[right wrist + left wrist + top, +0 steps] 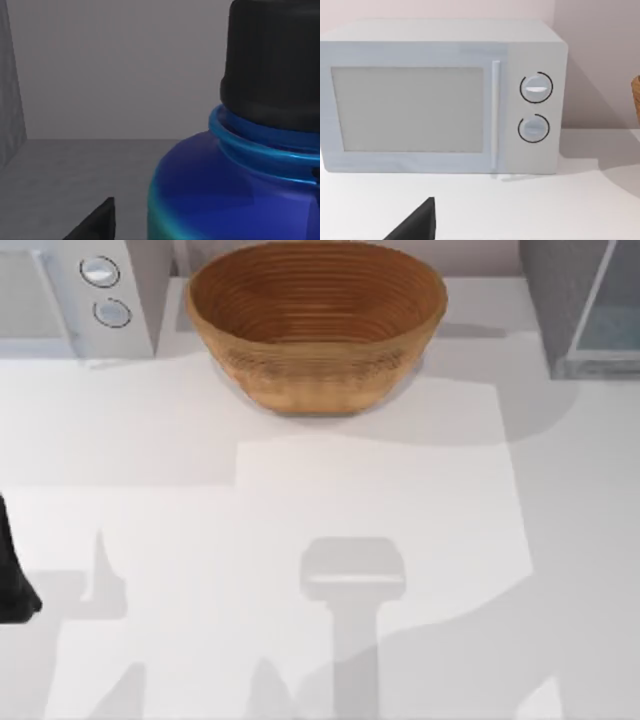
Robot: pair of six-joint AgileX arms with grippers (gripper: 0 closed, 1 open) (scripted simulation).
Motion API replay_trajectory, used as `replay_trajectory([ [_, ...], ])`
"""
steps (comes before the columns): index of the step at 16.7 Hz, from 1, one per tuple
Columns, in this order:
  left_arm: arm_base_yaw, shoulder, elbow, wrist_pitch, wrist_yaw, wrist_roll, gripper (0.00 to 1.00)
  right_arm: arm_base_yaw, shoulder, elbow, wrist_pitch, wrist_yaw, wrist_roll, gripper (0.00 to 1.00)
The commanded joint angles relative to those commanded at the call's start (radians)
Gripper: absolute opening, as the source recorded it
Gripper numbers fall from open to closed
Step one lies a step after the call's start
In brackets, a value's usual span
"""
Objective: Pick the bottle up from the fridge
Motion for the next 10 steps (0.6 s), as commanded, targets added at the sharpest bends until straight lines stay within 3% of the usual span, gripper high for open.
replay_trajectory([
  [3,0.000,0.000,0.000,0.000,0.000,0.000,1.00,0.000,0.000,0.000,0.000,0.000,0.000,1.00],
  [10,0.000,0.000,0.000,0.000,0.000,0.000,1.00,0.000,0.000,0.000,0.000,0.000,0.000,0.47],
])
